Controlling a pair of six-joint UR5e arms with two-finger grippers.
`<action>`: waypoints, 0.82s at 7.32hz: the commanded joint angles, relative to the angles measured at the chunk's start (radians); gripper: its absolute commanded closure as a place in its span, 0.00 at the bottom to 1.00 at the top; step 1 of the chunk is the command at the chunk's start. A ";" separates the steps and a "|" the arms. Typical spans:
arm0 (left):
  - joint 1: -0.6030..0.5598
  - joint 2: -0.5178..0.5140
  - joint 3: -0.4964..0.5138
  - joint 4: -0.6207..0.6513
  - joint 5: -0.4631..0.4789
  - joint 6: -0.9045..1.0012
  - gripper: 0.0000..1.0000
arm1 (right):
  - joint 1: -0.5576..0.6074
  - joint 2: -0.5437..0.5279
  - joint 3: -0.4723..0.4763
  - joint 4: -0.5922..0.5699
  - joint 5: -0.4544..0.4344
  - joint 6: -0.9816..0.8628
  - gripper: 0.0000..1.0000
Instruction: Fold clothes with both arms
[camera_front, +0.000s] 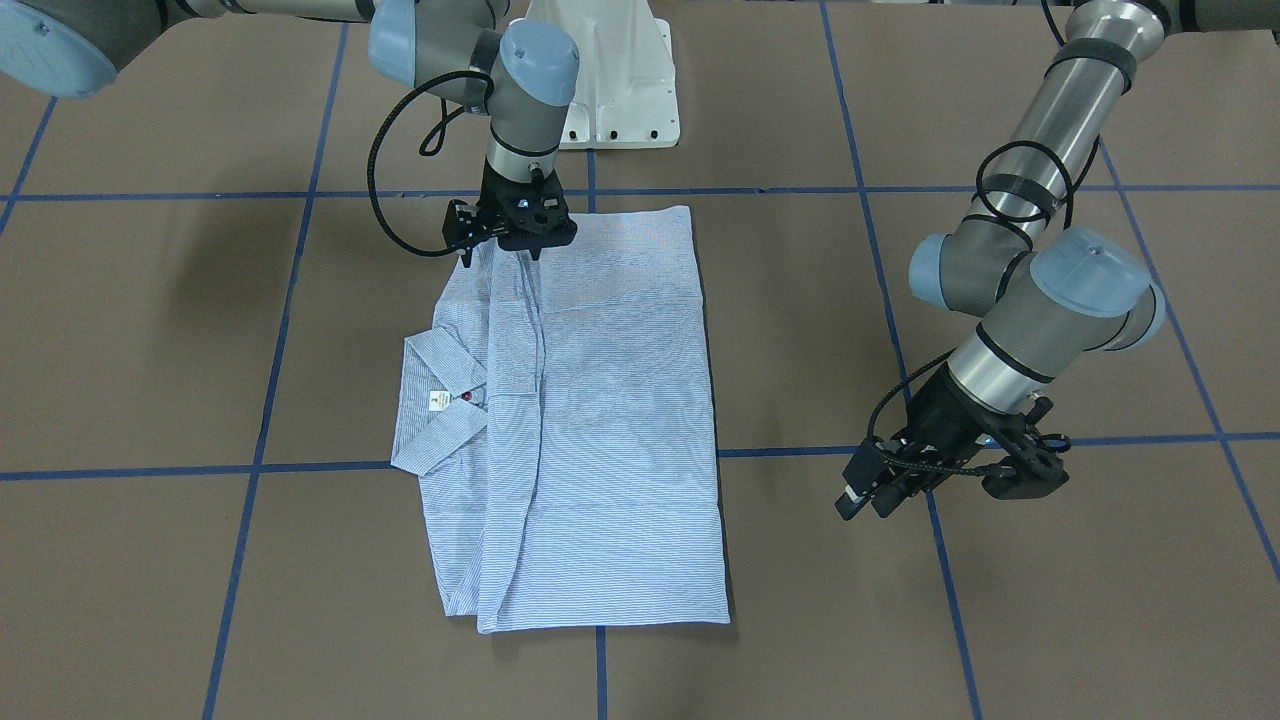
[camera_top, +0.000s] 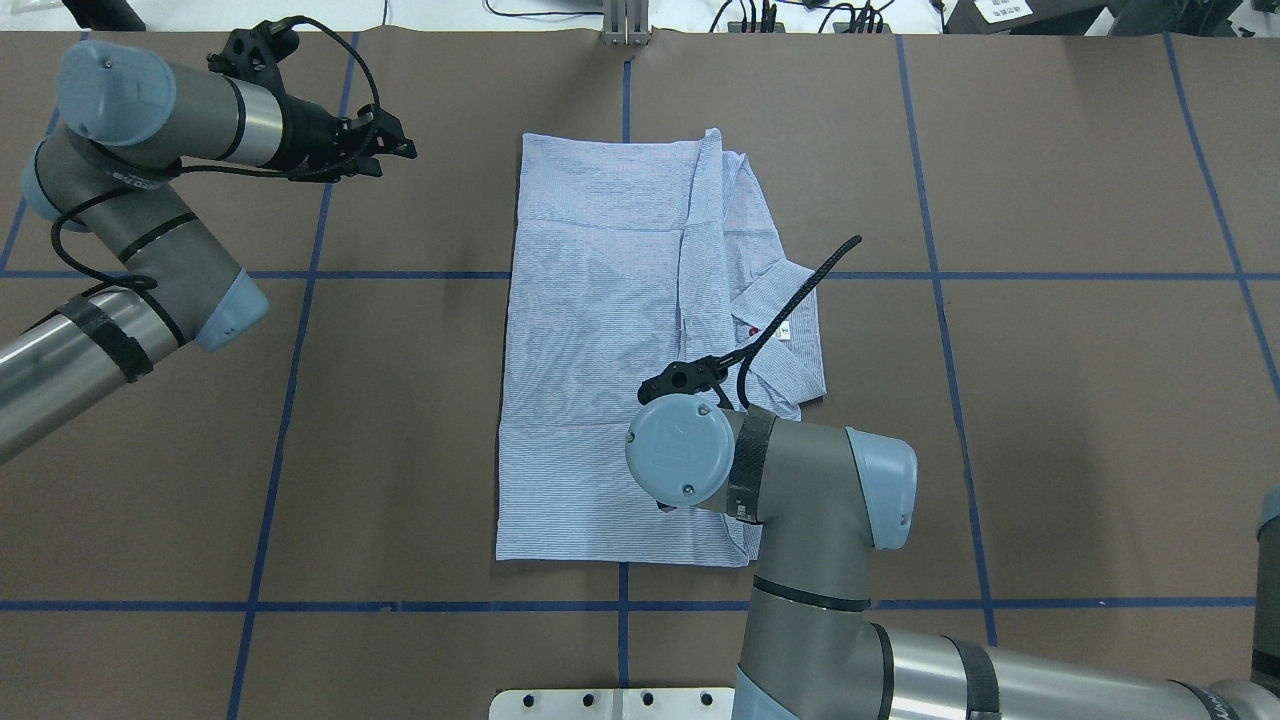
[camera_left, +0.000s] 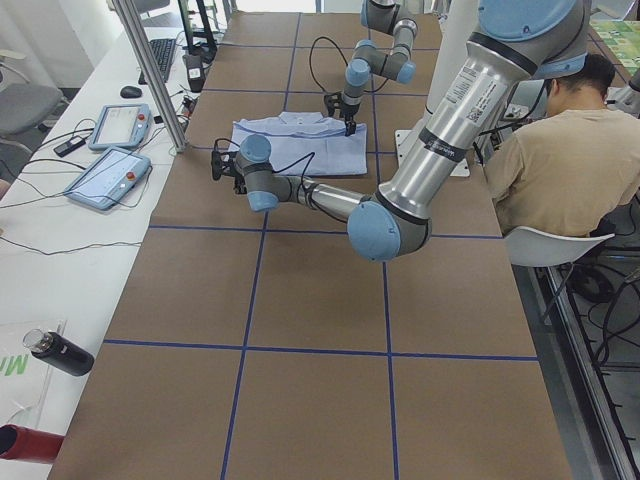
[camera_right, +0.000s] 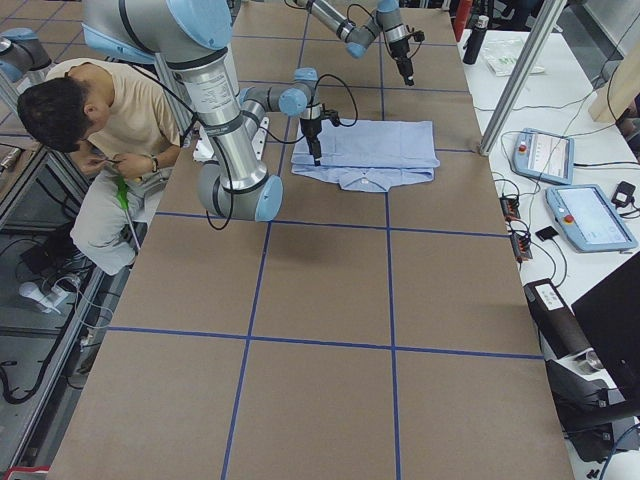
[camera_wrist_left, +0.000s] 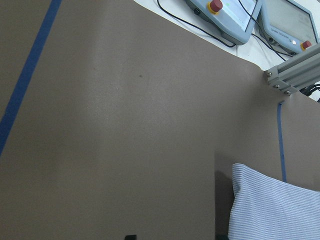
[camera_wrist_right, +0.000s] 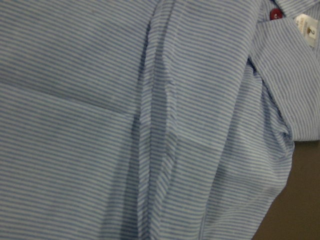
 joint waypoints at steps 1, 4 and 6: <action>0.000 0.000 0.000 0.000 0.000 0.001 0.39 | 0.019 -0.003 -0.005 -0.036 -0.005 -0.058 0.02; -0.003 0.000 -0.003 0.000 -0.001 0.001 0.39 | 0.092 -0.049 0.008 -0.040 0.004 -0.148 0.03; -0.008 0.012 -0.006 -0.002 -0.003 0.015 0.39 | 0.112 -0.142 0.091 -0.041 0.001 -0.190 0.03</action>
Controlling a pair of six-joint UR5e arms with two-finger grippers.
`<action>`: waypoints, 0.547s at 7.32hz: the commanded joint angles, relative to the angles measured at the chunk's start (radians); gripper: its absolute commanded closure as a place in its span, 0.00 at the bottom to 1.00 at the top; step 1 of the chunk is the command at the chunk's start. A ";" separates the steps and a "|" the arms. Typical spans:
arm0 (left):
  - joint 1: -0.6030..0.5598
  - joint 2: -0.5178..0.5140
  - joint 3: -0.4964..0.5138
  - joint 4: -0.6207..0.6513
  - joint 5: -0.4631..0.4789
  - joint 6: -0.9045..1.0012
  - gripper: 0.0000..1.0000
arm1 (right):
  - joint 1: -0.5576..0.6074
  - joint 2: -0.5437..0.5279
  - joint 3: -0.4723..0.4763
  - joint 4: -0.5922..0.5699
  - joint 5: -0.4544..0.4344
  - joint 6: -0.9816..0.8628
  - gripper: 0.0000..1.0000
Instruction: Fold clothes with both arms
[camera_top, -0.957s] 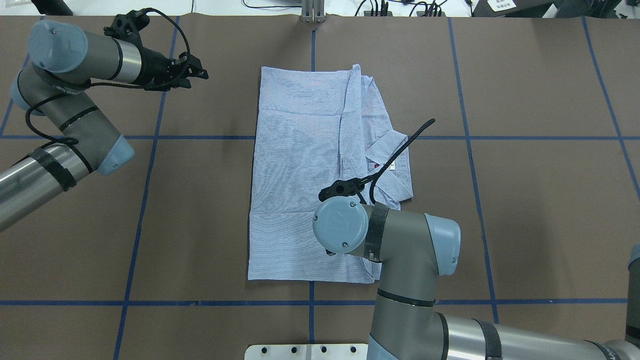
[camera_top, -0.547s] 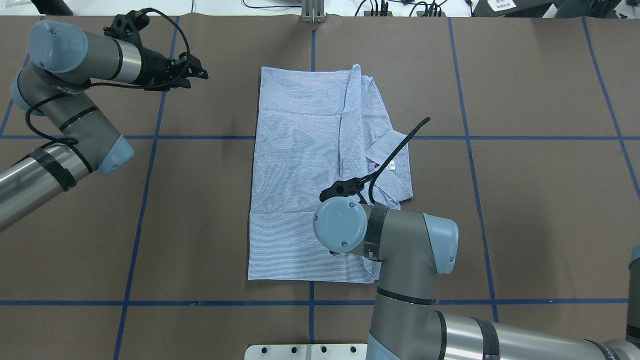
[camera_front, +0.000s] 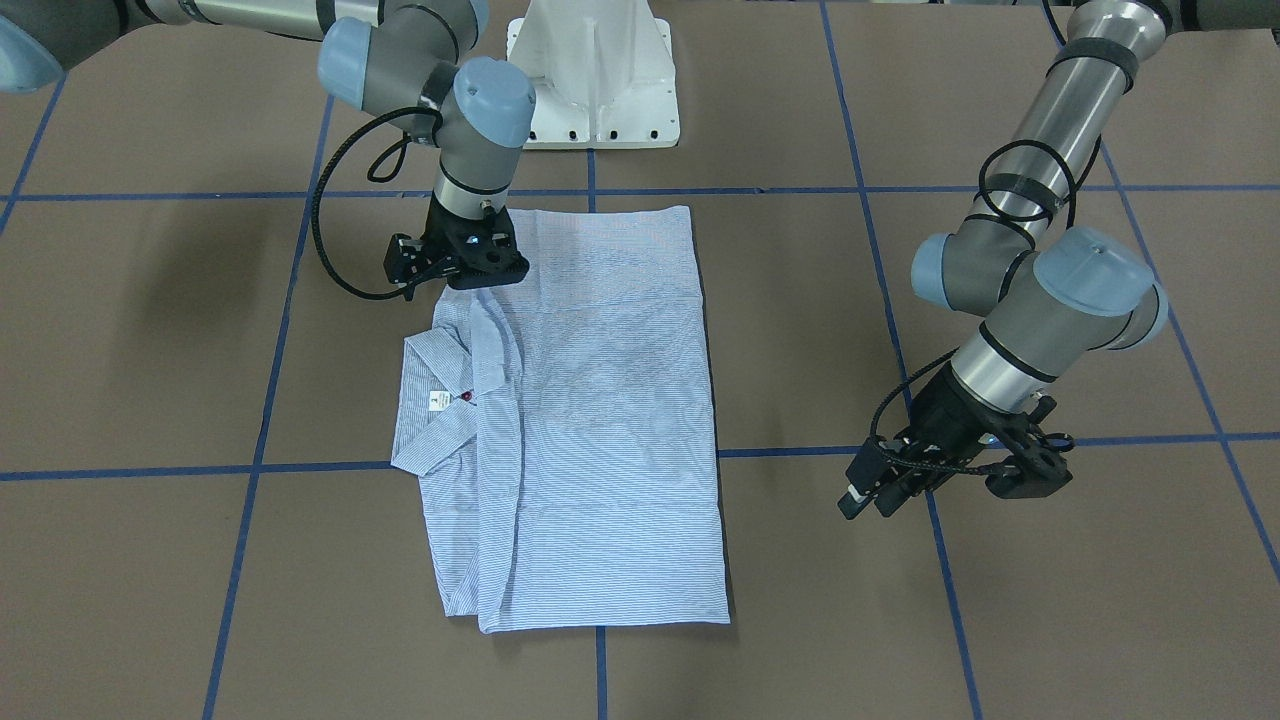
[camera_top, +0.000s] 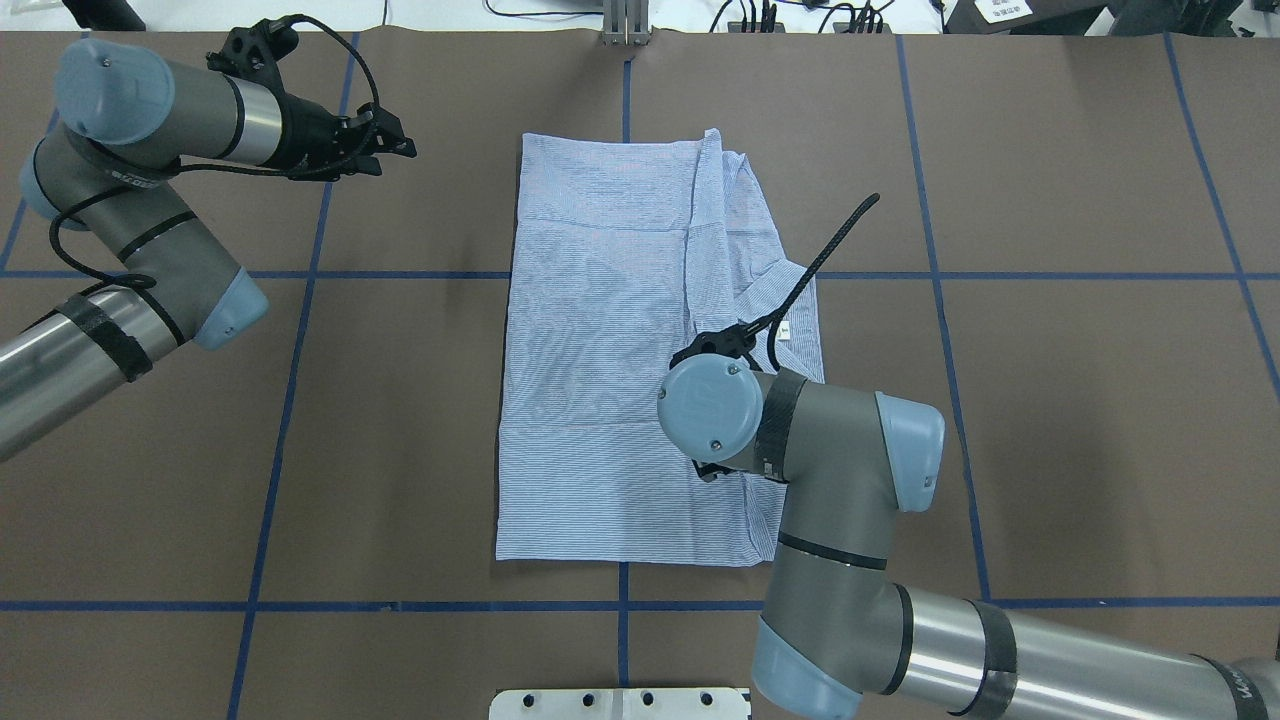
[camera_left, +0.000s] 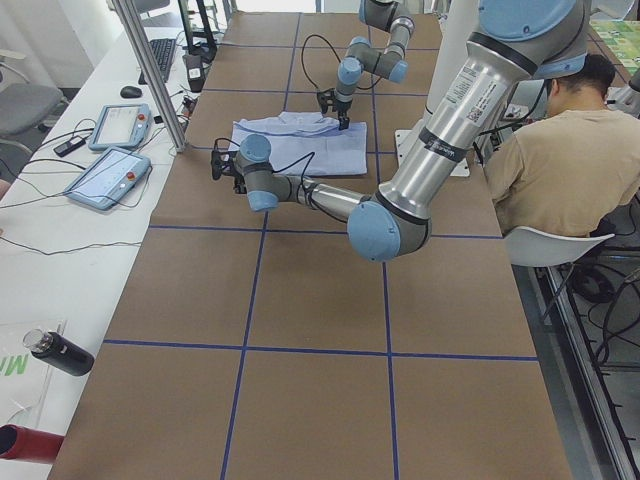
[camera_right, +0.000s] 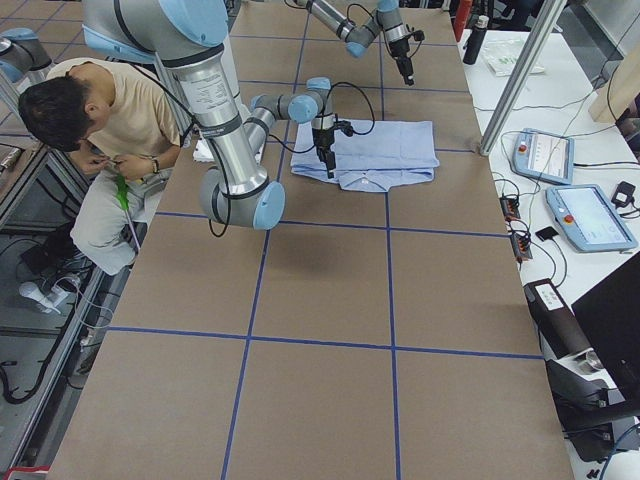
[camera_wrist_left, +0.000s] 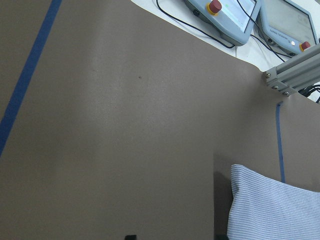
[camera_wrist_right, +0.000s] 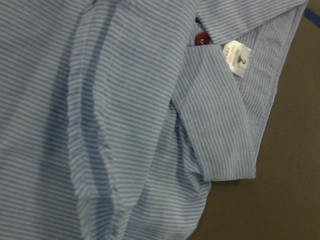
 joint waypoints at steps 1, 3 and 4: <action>-0.005 0.006 -0.006 -0.001 -0.002 0.008 0.39 | 0.026 -0.099 0.120 -0.027 0.003 -0.060 0.03; -0.005 0.011 -0.021 0.001 -0.002 0.007 0.39 | 0.026 -0.086 0.132 -0.067 0.003 -0.050 0.03; -0.005 0.014 -0.035 0.007 -0.002 0.007 0.39 | 0.028 -0.072 0.139 -0.063 0.004 0.022 0.02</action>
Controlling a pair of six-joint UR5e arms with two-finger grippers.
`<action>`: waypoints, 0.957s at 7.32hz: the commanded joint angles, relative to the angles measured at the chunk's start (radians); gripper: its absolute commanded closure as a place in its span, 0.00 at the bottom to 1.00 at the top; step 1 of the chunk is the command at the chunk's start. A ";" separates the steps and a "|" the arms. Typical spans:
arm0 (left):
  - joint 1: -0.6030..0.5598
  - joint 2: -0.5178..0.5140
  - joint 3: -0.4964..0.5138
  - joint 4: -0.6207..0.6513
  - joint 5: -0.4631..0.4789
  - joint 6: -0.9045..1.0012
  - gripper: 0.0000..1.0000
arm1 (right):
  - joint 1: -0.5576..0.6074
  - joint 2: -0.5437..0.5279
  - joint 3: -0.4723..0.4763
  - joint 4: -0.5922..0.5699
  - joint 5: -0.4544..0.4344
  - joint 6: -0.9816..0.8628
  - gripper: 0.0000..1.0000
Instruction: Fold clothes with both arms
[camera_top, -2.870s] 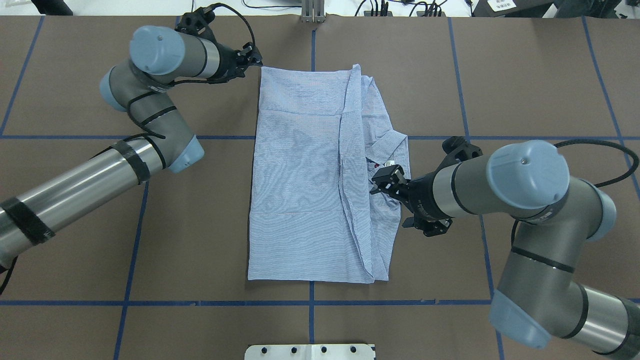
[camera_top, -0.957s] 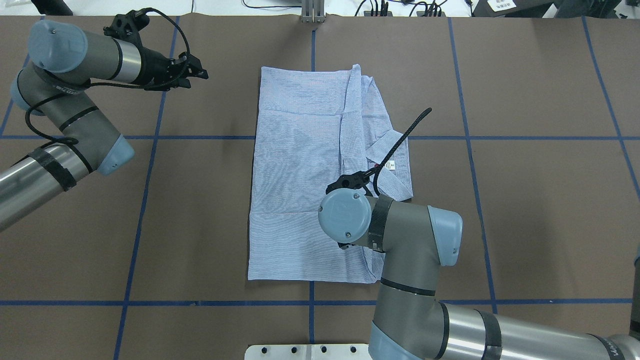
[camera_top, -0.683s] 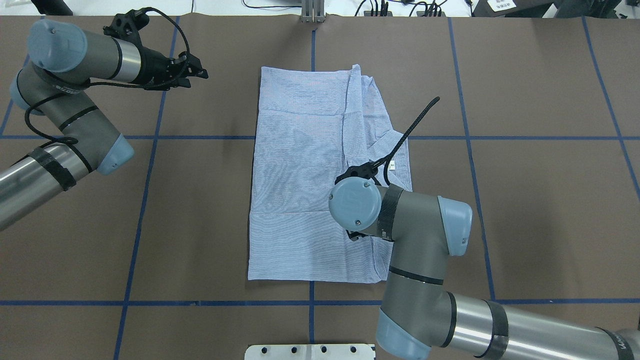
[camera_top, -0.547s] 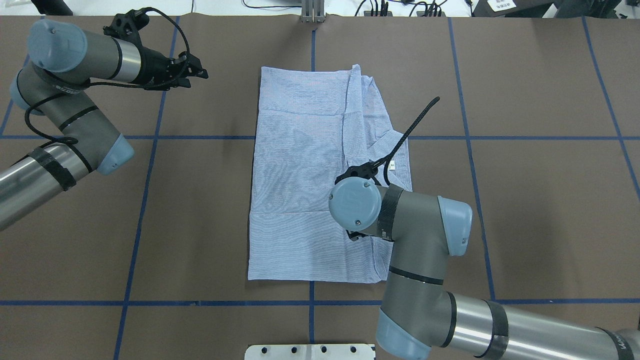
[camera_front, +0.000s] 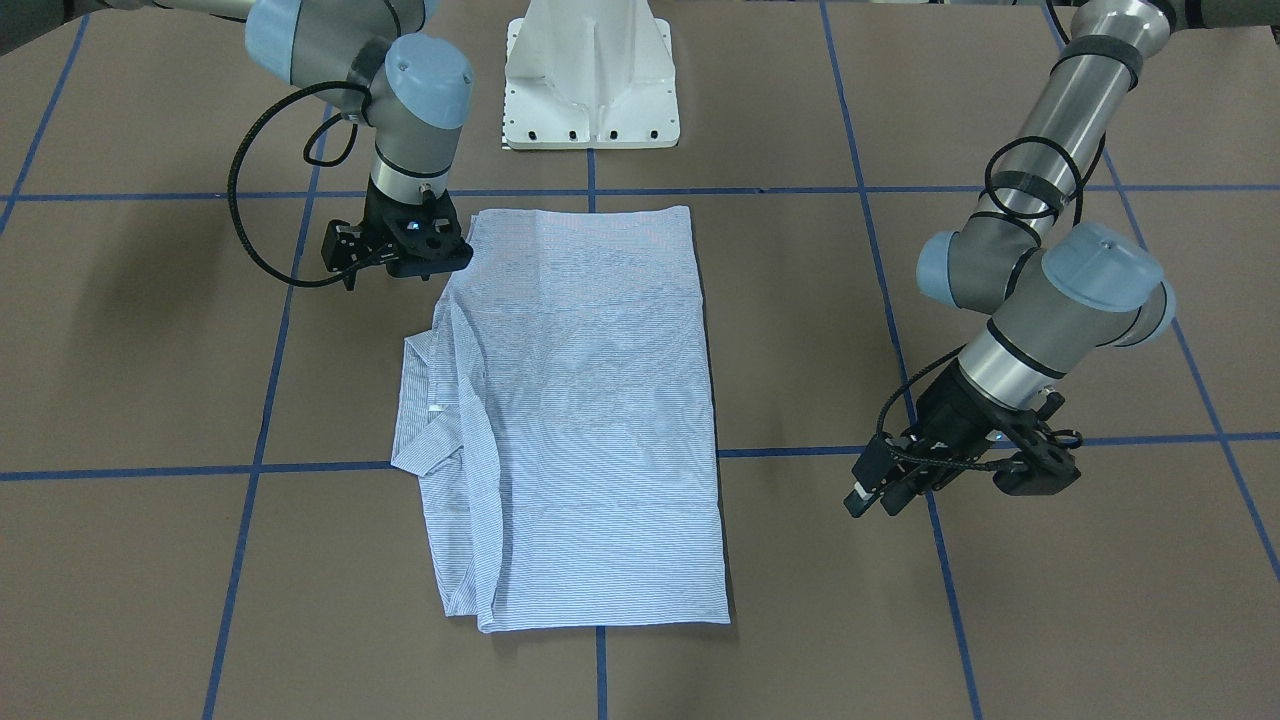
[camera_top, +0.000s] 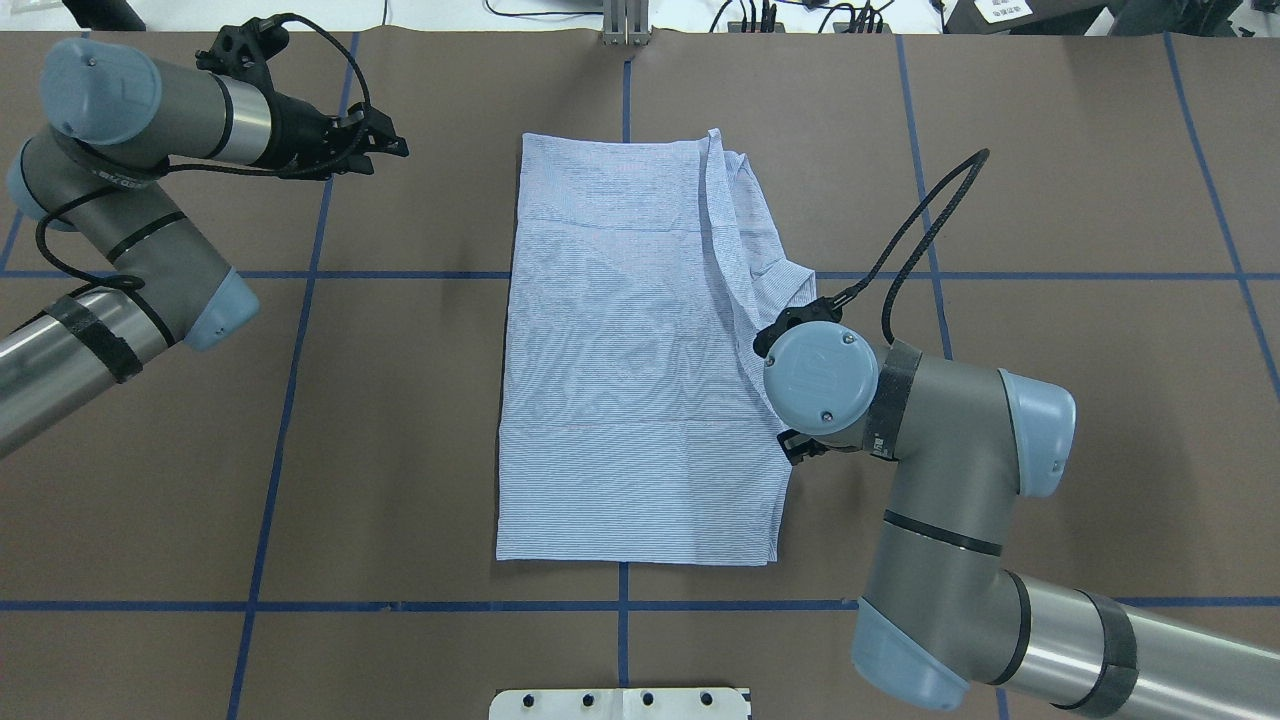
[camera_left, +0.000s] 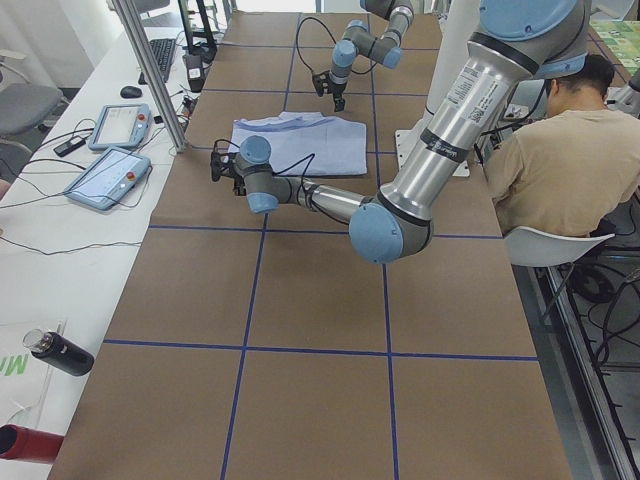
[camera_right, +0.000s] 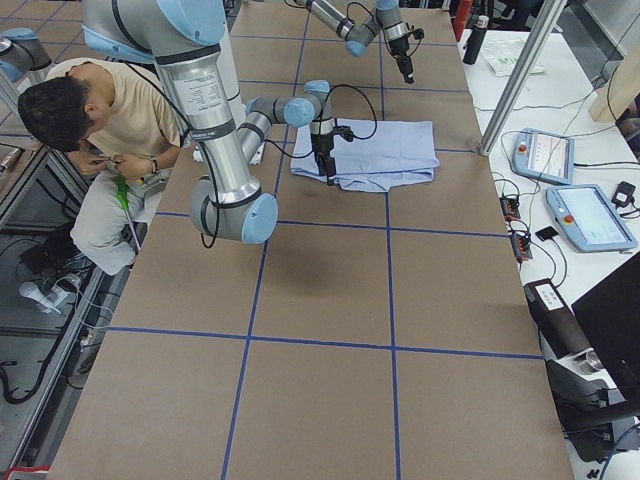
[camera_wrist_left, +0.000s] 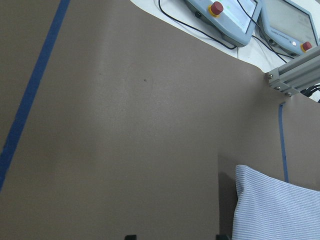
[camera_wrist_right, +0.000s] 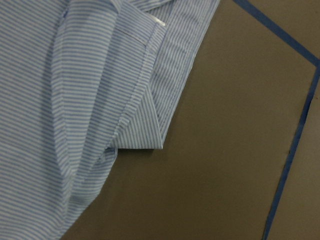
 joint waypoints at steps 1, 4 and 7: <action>0.000 0.004 -0.020 0.006 0.000 -0.002 0.39 | -0.001 0.040 -0.001 0.007 0.001 0.136 0.02; 0.000 0.007 -0.017 0.006 0.000 -0.002 0.39 | 0.014 0.165 -0.220 0.124 -0.008 0.144 0.02; 0.003 0.024 -0.017 -0.001 0.001 0.000 0.39 | 0.032 0.139 -0.241 0.153 -0.008 0.114 0.03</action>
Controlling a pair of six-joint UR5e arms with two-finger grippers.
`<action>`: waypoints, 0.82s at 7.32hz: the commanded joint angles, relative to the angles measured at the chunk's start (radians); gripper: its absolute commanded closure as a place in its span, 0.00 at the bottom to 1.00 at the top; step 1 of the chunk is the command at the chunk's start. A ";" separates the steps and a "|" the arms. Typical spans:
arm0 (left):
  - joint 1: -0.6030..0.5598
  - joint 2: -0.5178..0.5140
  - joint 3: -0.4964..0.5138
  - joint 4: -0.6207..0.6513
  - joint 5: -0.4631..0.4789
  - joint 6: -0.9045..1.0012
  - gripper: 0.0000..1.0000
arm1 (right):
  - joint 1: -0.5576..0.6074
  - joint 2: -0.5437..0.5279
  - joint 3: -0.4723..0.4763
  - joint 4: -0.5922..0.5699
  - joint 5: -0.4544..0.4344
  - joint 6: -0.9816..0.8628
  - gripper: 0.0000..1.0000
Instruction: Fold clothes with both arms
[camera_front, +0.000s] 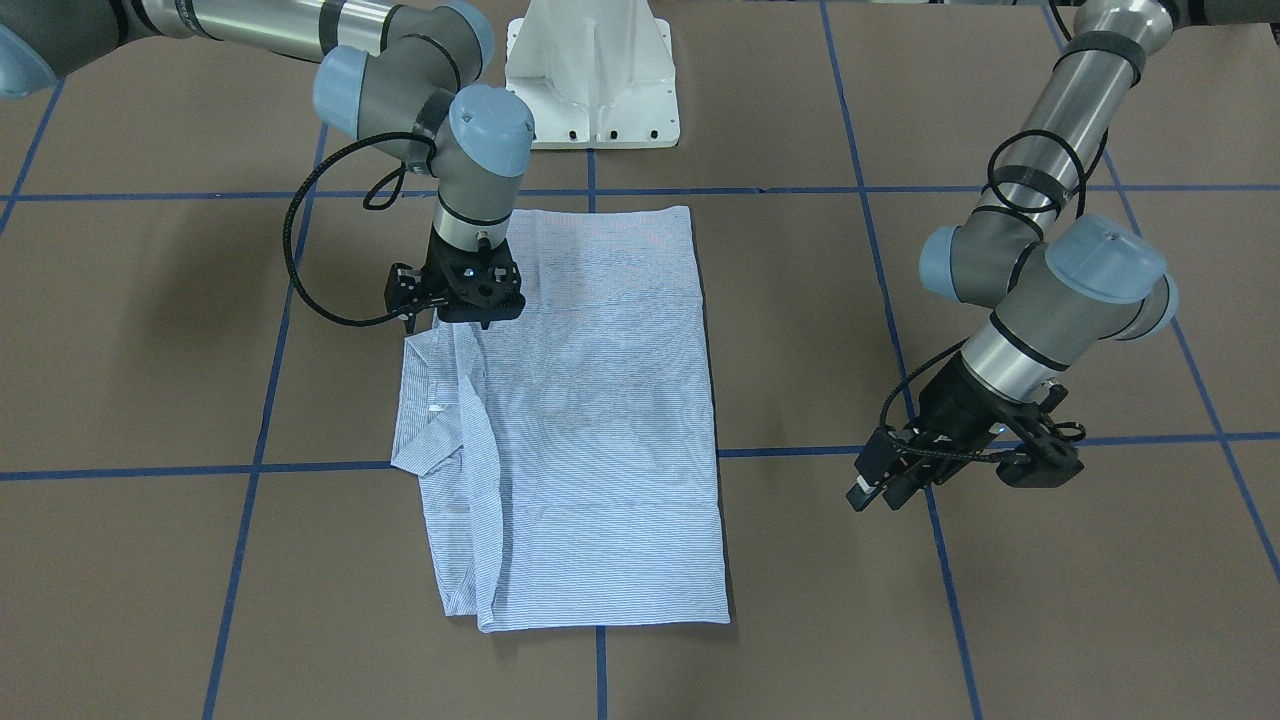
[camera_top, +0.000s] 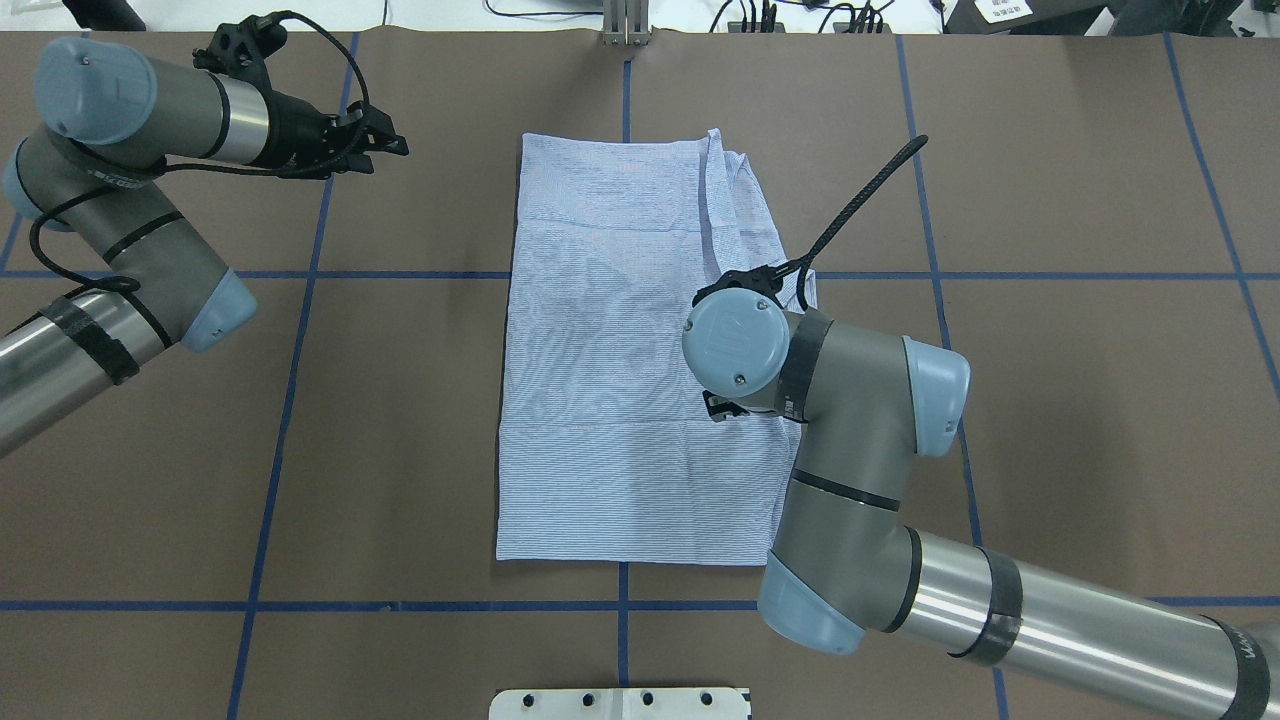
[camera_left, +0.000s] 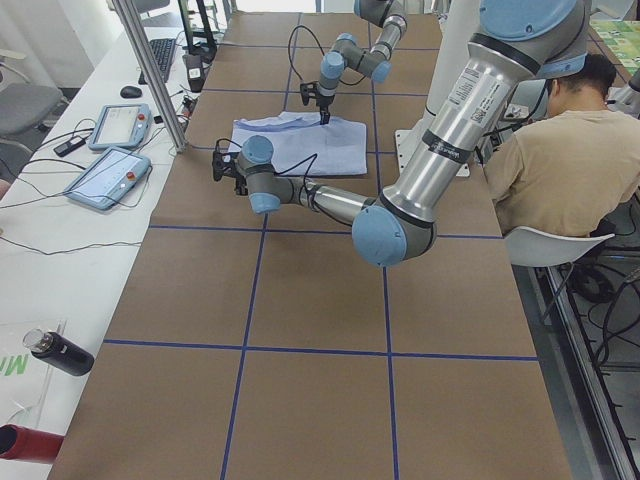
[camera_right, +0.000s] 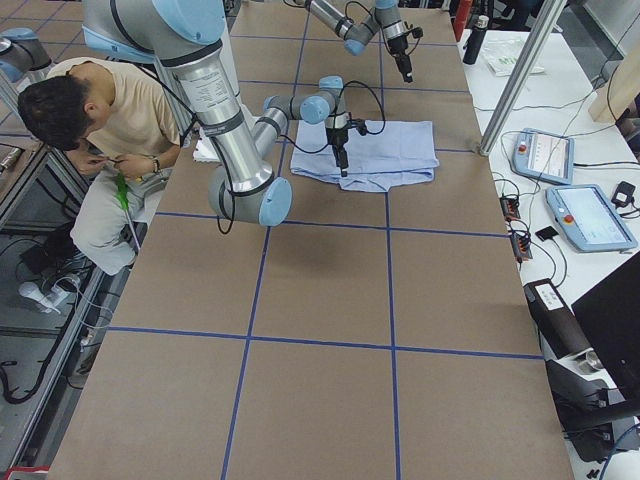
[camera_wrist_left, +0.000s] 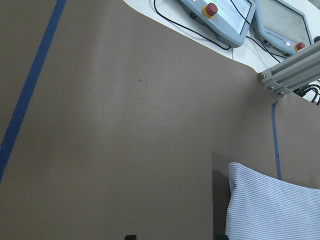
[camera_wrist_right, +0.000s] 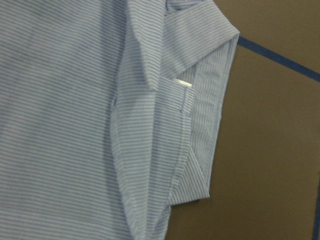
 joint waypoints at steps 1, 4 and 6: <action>0.001 0.005 0.000 -0.002 0.000 0.000 0.39 | 0.019 -0.013 -0.008 0.007 0.000 -0.039 0.03; 0.001 0.008 0.000 -0.002 0.000 0.002 0.38 | 0.142 -0.069 0.004 0.008 0.014 -0.241 0.04; 0.001 0.007 -0.002 -0.002 0.000 0.000 0.38 | 0.158 -0.088 0.078 -0.016 0.039 -0.242 0.04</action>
